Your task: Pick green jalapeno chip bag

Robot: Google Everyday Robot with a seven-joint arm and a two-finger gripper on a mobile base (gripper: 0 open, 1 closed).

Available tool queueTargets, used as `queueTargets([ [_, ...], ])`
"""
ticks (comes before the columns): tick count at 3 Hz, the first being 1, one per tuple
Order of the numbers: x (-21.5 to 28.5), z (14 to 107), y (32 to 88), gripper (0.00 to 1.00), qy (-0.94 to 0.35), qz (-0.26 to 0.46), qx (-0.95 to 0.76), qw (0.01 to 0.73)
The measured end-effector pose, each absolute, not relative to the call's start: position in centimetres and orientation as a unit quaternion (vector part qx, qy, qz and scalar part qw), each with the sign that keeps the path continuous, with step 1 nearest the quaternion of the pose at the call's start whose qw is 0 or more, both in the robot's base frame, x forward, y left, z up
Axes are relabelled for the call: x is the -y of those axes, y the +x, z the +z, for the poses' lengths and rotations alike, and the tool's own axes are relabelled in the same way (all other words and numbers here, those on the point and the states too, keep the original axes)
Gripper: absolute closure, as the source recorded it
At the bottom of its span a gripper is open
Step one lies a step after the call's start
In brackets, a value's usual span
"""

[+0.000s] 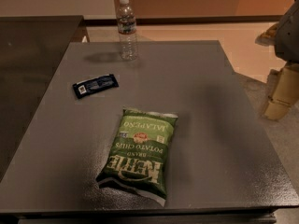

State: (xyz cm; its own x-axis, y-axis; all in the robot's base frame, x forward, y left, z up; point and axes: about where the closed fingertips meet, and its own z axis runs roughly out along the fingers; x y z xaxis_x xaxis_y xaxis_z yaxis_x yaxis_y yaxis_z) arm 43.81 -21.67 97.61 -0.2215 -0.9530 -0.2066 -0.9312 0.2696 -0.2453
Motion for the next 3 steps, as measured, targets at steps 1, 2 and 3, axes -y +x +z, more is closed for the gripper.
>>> queueTargets([
  [1,21.7,97.6,43.8,0.0,-0.603,-0.034,-0.781,0.159],
  [2,19.4,96.9,43.5,0.0,-0.64,-0.022,-0.752,0.156],
  [3,15.5,95.3,42.6,0.0,-0.691,0.012,-0.705,0.158],
])
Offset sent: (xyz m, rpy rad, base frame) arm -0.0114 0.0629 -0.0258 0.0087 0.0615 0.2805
